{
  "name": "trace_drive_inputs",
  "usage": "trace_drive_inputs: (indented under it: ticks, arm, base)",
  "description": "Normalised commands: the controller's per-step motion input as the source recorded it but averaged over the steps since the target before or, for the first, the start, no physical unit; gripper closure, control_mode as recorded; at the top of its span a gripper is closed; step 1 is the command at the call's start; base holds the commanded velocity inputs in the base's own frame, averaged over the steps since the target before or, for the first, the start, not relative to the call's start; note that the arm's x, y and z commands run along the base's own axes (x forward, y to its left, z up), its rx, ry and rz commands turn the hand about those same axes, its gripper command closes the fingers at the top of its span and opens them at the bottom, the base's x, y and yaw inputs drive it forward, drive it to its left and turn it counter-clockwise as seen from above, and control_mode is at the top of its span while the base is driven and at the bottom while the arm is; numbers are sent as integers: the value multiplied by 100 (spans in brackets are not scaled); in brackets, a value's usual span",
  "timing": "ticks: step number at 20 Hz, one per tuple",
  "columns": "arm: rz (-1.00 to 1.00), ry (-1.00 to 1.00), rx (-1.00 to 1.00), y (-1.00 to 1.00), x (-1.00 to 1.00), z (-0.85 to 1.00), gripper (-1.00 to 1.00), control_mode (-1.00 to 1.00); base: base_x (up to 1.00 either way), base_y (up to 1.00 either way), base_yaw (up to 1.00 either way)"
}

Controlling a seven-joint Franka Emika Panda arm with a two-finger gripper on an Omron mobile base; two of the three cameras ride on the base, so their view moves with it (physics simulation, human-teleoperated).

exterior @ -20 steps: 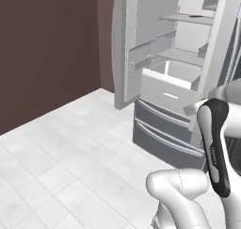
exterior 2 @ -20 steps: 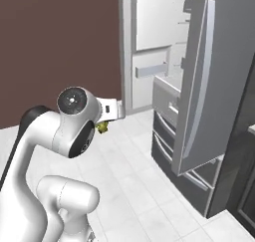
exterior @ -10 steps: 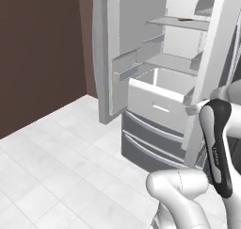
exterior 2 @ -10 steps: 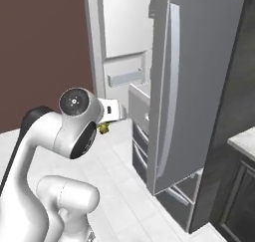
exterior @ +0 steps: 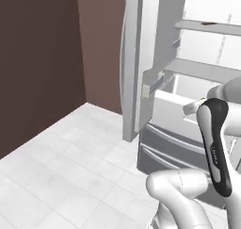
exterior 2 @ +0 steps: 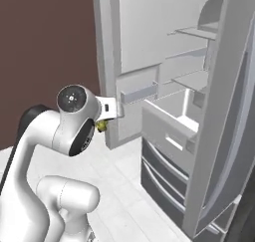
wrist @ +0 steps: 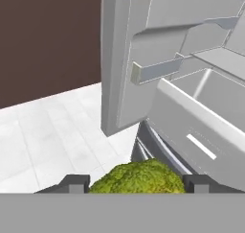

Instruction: Place the bell pepper and broccoli inside the fridge drawer. Close the drawer after placing the vegetables.

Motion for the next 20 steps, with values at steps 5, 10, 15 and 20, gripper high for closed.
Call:
trace_drive_inputs:
  ticks: [5, 10, 15, 20]
  arm:
    - [0, 0, 0, 0, 0, 0, 100, 100]
    - [0, 0, 0, 0, 0, 0, 100, 100]
    - [0, 0, 0, 0, 0, 0, 100, 100]
    - [0, 0, 0, 0, 0, 0, 100, 100]
  base:
    - [63, -10, -51]
    - [59, 35, -65]
    - [72, 30, -57]
    - [71, 14, -43]
